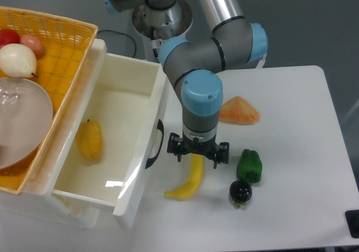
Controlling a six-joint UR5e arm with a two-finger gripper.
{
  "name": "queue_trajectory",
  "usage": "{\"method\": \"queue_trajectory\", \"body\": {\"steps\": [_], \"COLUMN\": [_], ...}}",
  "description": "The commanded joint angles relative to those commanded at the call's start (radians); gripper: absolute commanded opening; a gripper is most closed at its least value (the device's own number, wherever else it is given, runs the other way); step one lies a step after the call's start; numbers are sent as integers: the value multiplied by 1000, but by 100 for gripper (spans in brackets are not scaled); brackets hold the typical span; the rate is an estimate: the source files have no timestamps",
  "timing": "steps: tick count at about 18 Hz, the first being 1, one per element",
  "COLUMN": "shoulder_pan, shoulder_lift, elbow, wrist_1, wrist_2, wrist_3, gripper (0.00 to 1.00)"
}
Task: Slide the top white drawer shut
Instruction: 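Push the drawer front with the gripper into the cabinet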
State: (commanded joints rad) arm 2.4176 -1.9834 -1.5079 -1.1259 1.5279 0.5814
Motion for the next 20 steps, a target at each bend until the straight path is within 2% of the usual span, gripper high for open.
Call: {"method": "queue_trajectory", "body": {"steps": [20], "shoulder_pan": [-58], "shoulder_lift": [9], "elbow": [-9], "wrist_1": [-2], "wrist_2": [-35], "wrist_3": [-8], "gripper": [100]}}
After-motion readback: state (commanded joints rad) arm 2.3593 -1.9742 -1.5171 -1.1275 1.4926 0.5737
